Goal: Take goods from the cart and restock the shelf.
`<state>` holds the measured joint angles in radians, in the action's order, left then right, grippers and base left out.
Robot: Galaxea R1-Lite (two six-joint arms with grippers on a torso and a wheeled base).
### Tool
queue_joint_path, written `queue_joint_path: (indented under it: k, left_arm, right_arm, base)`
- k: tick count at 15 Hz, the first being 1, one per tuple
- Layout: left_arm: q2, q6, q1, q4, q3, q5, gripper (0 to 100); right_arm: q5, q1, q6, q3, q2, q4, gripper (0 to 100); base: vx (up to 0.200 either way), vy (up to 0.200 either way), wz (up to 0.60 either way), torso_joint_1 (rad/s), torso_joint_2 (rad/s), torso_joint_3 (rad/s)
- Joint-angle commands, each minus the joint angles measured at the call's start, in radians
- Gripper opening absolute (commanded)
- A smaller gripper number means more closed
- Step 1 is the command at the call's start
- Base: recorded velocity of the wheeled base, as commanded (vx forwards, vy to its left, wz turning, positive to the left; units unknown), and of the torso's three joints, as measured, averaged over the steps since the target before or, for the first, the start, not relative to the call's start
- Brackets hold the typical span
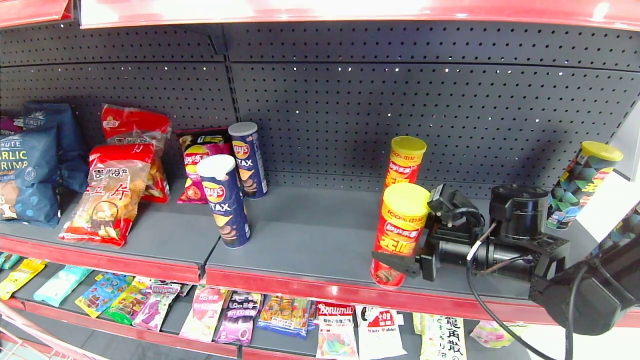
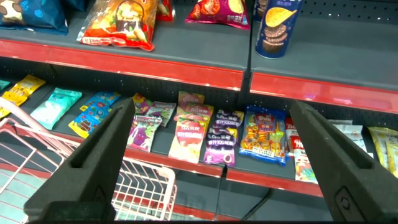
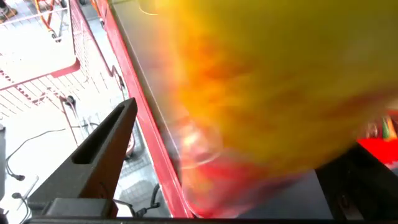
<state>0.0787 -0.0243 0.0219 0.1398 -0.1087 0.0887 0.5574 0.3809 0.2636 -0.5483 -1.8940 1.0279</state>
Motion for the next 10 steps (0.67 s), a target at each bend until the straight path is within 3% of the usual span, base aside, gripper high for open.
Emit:
queue_joint_path:
  k: [1,10]
  left_arm:
    - [0.001,0.0,0.0,0.0,-0.002,0.0,100]
    - [0.0,0.0,0.0,0.0,-0.002,0.0,100]
  right_arm:
    - [-0.002,-0.011,0.003,0.011,0.013,0.003,100]
    - [-0.01,-0.04,0.003,0.119,0.084,0.003,100]
  base:
    - [0.0,0.0,0.0,0.0,0.0,0.0]
    - [0.0,0.0,0.0,0.0,0.0,0.0]
